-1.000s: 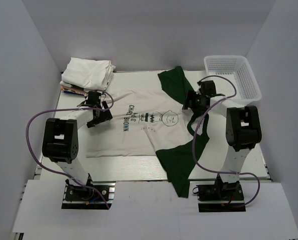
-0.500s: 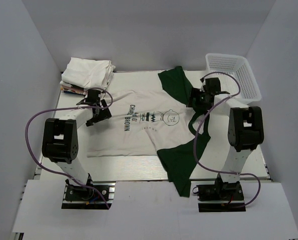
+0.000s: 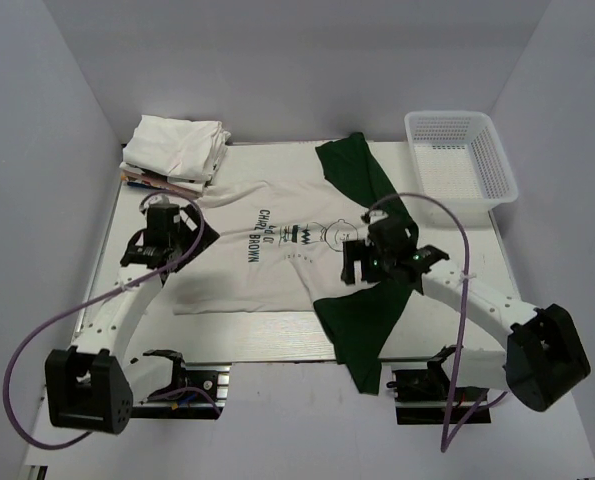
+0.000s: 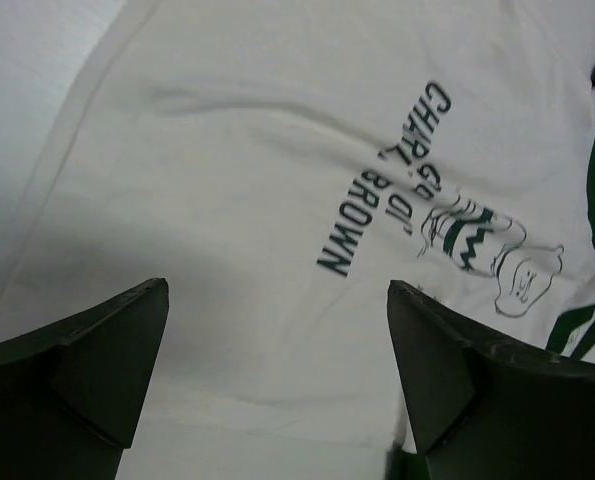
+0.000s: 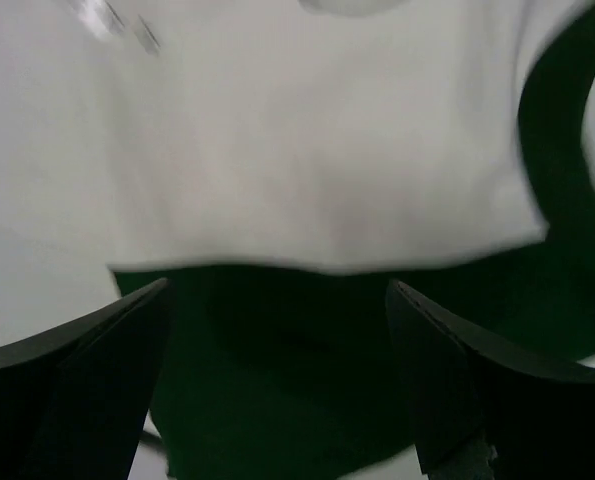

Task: Fold and stack the t-shirts

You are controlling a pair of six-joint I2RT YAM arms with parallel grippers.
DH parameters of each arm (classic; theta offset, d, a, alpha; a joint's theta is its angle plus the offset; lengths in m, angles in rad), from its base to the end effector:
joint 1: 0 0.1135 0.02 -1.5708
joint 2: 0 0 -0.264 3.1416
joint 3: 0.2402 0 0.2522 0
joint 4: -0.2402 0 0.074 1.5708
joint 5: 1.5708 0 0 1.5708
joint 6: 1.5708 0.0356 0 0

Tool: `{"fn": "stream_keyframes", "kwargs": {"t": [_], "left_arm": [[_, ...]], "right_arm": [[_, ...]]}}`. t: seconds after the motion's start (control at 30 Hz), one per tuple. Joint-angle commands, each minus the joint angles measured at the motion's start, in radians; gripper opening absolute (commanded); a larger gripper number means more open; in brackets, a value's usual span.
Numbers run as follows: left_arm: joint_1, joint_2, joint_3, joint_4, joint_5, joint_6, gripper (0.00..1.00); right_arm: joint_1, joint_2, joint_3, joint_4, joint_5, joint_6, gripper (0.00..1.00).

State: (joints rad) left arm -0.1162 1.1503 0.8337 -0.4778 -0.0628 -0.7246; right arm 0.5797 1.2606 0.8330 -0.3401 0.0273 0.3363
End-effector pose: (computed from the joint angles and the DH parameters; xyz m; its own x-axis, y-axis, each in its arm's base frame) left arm 0.2391 -0.0257 0.2571 -0.5784 -0.5985 -0.5544 -0.4158 0.8009 -0.4309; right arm 0.2231 0.1449 0.2418 -0.7237 -0.0796 -0.6855 -0.3096 0.9252 0.2195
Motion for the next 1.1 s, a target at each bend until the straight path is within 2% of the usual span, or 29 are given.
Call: {"fn": "stream_keyframes", "kwargs": {"t": [0.0, 0.07, 0.2, 0.4, 0.43, 0.47, 0.53, 0.57, 0.6, 0.7, 0.8, 0.97, 1.07], "left_arm": [[-0.005, -0.120, -0.134, -0.059, 0.112, -0.059, 1.00], [-0.005, -0.182, -0.213, -0.074, 0.144, -0.075, 1.00], [-0.005, -0.277, -0.283, -0.085, 0.196, -0.087, 1.00], [-0.005, -0.308, -0.301, -0.153, 0.196, -0.064, 1.00], [-0.005, -0.308, -0.301, -0.153, 0.196, -0.064, 1.00], [-0.005, -0.308, -0.301, -0.153, 0.186, -0.053, 1.00], [-0.005, -0.296, -0.311, -0.153, 0.185, -0.053, 1.00], [-0.005, -0.296, -0.311, -0.153, 0.185, -0.042, 1.00], [-0.005, -0.285, -0.311, -0.153, 0.185, -0.042, 1.00], [-0.005, -0.261, -0.292, -0.153, 0.169, -0.029, 1.00], [-0.005, -0.235, -0.265, -0.162, 0.147, -0.009, 1.00], [-0.005, -0.196, -0.232, -0.173, 0.110, -0.009, 1.00], [-0.005, -0.163, -0.214, -0.173, 0.100, -0.009, 1.00]], "right_arm": [[0.049, -0.073, -0.177, -0.161, 0.103, 0.197, 0.90], [0.060, -0.157, -0.242, -0.219, 0.140, 0.303, 0.90], [0.055, -0.265, -0.339, -0.231, 0.178, 0.386, 0.90], [0.054, -0.216, -0.379, -0.229, 0.160, 0.481, 0.90], [0.052, -0.195, -0.380, -0.212, 0.164, 0.487, 0.85], [0.051, -0.187, -0.379, -0.203, 0.168, 0.489, 0.67], [0.051, -0.164, -0.365, -0.183, 0.178, 0.494, 0.43], [0.048, -0.158, -0.354, -0.197, 0.192, 0.497, 0.24], [0.048, -0.155, -0.344, -0.209, 0.260, 0.500, 0.00], [0.036, -0.133, -0.278, -0.293, 0.406, 0.512, 0.00], [0.017, -0.148, -0.189, -0.333, 0.474, 0.488, 0.00], [-0.041, -0.158, -0.081, -0.324, 0.464, 0.405, 0.00], [-0.102, -0.110, -0.033, -0.301, 0.500, 0.337, 0.00]]}}
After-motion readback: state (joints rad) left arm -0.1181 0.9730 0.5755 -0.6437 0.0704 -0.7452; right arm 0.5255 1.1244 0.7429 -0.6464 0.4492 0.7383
